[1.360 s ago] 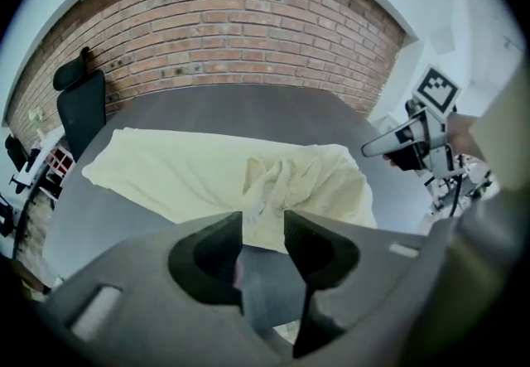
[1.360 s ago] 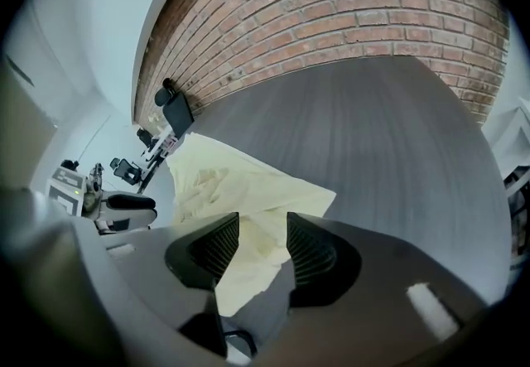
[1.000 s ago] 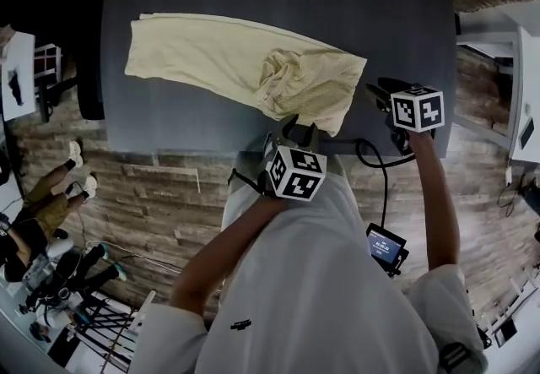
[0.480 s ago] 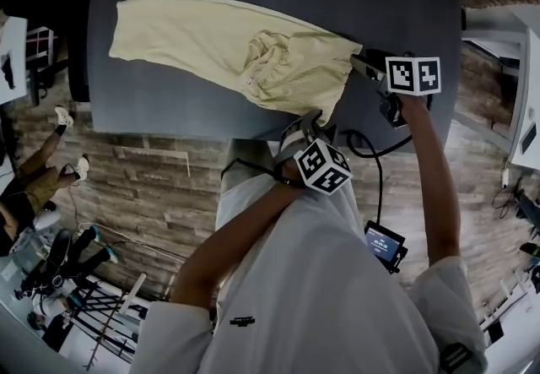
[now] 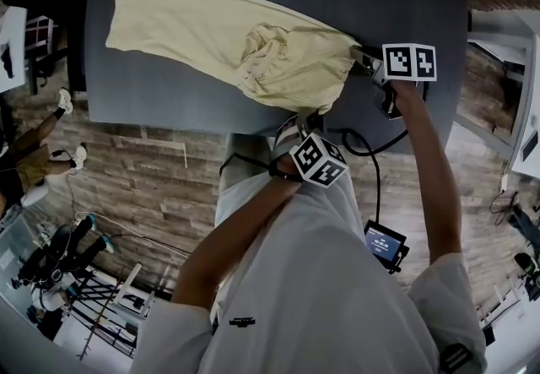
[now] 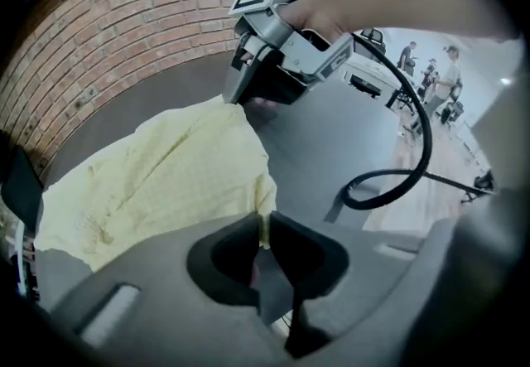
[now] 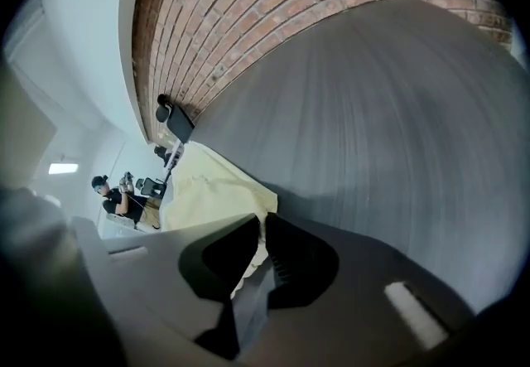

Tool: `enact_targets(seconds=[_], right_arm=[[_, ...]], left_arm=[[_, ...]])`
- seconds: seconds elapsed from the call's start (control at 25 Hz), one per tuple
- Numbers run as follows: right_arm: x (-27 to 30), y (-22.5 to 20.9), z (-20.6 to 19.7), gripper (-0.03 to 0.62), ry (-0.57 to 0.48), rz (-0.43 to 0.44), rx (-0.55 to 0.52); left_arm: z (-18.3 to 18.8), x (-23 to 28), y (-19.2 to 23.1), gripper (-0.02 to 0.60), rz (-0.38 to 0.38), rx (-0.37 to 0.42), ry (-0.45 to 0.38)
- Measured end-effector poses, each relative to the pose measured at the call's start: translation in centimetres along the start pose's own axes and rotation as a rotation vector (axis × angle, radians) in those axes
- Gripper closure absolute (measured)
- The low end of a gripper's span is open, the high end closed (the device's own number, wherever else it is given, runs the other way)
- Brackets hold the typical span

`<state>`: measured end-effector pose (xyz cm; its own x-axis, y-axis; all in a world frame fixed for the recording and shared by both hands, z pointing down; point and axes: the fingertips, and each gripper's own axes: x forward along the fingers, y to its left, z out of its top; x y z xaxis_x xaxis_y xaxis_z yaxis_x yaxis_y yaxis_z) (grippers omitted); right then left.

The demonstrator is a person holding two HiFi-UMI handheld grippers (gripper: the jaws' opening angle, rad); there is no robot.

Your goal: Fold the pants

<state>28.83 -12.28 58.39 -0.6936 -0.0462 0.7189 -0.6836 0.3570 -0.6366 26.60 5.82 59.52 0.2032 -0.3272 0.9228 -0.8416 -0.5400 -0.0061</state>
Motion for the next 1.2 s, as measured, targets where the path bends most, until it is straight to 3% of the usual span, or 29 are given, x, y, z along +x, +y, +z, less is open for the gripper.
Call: enact_targets(seconds=[0.2,0.4,0.88,1.2], right_arm=[[-0.4,0.3,0.2,0.571,-0.032,-0.008,-0.006],[-4.0,-1.9,-0.3,0.571,-0.075,-0.046,0.021],[-8.4,-5.2,-0.3,0.572,-0.154,-0.187,0.061],[-9.1,-3.4,0.8,0.571,-0.19,-0.193,0.044]], left_arm=[[0.3,-1.6,-0.3,0.548,-0.047,-0.012,-0.033],[2.0,-3.7,-3.2,0.551,-0.121,-0.015,-0.073],[3.2,-7.2,-6.6,0.552,-0.31,0.089,-0.135],[4.3,-9.2,-4.5,0.552,-0.342,0.028,-0.171]])
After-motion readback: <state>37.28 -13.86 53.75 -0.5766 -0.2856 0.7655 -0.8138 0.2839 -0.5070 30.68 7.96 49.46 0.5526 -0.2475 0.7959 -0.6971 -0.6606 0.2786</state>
